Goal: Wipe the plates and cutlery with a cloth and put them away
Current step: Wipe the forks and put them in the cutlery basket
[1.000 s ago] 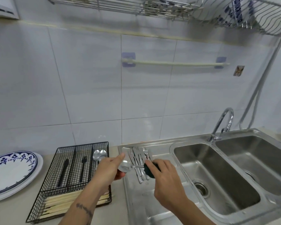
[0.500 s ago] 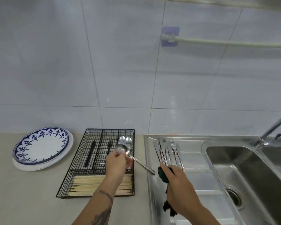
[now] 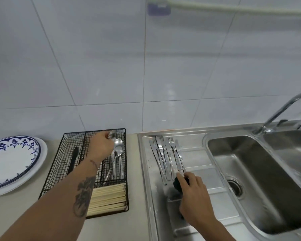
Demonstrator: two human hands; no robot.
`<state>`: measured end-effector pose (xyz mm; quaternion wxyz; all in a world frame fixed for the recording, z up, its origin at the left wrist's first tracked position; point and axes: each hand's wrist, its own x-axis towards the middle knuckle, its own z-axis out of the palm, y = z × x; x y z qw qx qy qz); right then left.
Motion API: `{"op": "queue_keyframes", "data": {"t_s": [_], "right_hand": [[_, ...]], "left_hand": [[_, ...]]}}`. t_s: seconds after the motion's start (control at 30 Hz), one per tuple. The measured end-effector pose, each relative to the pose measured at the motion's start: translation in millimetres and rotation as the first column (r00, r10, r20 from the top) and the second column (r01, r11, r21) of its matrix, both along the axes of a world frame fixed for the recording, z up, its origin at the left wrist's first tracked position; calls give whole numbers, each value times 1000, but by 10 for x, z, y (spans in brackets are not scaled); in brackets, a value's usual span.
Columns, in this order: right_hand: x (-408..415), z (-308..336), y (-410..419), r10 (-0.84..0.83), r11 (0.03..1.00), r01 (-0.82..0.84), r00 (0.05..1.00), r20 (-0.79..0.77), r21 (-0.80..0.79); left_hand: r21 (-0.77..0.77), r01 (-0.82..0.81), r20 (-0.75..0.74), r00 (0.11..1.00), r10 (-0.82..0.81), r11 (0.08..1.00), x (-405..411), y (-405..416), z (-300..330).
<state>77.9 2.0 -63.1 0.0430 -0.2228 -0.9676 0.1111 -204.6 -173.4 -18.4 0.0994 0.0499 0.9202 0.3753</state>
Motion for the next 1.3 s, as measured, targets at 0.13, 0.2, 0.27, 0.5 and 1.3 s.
{"op": "queue_keyframes", "data": {"t_s": [0.13,0.2,0.27,0.5,1.3], "right_hand": [[79,-97,64,-49,999,50,998,46,-17],[102,-132,92,-50,997,53,998,40,-60],[126,-159,117,-43,995,44,999,17,-86],[252,-165,81,-53,997,50,997,-52,-59],[418,-456,126,22,978,-43,994,-104,-202]], "left_hand": [[-90,27,-9,1000,-28,996,72,50,-85],[-151,12,-125,992,-31,988,128,83,-122],[-129,50,-252,964,-82,990,246,181,-150],[-155,441,-99,883,-458,884,880,848,-450],[-448,278,-43,943,-331,850,1139,1333,-656]]}}
